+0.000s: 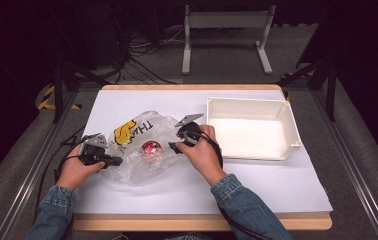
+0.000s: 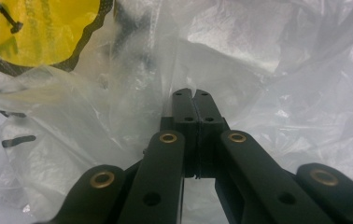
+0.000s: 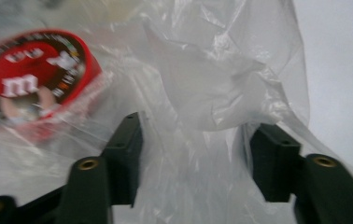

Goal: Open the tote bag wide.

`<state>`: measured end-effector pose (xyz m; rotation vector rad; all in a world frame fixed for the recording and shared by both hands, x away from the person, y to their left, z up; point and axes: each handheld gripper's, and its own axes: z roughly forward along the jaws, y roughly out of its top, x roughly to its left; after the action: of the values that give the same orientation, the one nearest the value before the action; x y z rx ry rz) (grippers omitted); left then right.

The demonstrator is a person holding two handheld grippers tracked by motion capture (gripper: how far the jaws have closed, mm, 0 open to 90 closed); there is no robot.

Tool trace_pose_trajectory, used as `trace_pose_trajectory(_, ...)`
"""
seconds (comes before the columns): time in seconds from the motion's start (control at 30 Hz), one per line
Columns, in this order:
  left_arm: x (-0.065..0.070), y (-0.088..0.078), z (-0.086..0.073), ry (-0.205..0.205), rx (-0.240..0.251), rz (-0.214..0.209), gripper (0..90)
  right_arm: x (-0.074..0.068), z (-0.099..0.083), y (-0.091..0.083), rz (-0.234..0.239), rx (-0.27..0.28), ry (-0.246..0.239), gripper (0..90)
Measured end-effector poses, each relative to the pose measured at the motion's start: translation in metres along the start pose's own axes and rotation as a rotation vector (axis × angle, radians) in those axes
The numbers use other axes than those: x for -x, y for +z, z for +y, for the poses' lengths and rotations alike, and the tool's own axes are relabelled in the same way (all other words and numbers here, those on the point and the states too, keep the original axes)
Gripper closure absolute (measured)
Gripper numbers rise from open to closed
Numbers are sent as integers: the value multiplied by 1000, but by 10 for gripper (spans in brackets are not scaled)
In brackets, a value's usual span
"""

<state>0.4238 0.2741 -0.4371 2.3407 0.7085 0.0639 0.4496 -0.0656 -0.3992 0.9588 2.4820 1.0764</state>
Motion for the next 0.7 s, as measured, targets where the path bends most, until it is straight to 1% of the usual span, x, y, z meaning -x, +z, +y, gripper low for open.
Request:
trace_pose_trajectory(0.03,0,0,0,1,0,0,900,-1,1,-6,9,20,-5,388)
trace_pose_trajectory(0.1,1,-1,1,3,-1,-1,899,-3,2,-15,34,64,4,352)
trace_pose_trajectory(0.2,1,-1,2,5,8,0,900,-4,4,-26,48,110,4,310)
trace_pose_trajectory(0.27,2,-2,2,3,11,2,899,-4,6,-33,60,140,2,297)
trace_pose_trajectory(0.3,2,-2,2,3,11,2,899,-4,6,-33,60,140,2,297)
trace_pose_trajectory(0.43,1,-2,1,5,12,1,899,-3,8,-48,78,205,3,286)
trace_pose_trajectory(0.47,1,-2,2,6,11,2,899,-4,9,-51,81,221,4,293)
trace_pose_trajectory(0.53,1,-2,2,7,13,2,899,-6,10,-57,97,243,0,369)
trace_pose_trajectory(0.57,1,-2,2,7,14,3,899,-8,11,-59,108,247,-11,394)
trace_pose_trajectory(0.63,2,-3,2,6,18,3,899,-15,14,-62,126,255,-36,428)
trace_pose_trajectory(0.7,2,-3,2,7,19,4,899,-23,16,-62,162,261,-56,445)
